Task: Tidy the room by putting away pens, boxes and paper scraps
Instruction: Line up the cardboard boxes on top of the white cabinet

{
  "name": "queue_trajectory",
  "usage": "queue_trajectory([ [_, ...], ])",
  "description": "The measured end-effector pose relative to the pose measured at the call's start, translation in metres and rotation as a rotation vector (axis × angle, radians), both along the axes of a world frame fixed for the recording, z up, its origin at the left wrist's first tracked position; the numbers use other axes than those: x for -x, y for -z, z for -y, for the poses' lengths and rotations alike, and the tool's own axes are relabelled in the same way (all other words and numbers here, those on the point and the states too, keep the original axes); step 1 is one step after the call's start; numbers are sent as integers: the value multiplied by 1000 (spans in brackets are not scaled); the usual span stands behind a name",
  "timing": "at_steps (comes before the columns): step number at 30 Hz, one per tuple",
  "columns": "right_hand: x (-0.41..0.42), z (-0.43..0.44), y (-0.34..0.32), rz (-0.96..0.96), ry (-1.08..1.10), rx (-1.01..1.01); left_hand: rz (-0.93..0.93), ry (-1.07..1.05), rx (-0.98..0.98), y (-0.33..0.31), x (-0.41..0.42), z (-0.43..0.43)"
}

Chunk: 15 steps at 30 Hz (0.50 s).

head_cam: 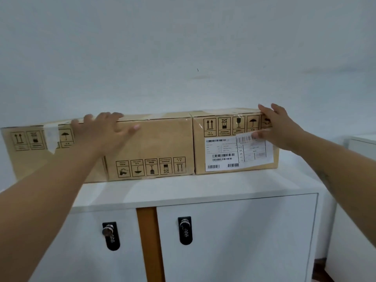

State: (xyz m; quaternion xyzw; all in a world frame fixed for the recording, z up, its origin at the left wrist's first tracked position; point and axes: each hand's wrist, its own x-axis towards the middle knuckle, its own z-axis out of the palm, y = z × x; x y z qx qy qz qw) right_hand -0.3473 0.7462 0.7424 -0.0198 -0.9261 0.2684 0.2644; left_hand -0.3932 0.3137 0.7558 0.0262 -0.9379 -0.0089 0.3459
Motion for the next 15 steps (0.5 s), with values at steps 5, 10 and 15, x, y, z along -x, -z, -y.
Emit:
queue_trajectory([
  [5, 2, -2, 3, -25, 6, -14, -133, 56, 4, 12, 4, 17],
  [10, 6, 13, 8, 39, 86, -53, -228, 112, -22, 26, 15, 19],
  [15, 15, 23, 21, -69, 222, -322, -324, 102, 9, 38, 24, 19],
])
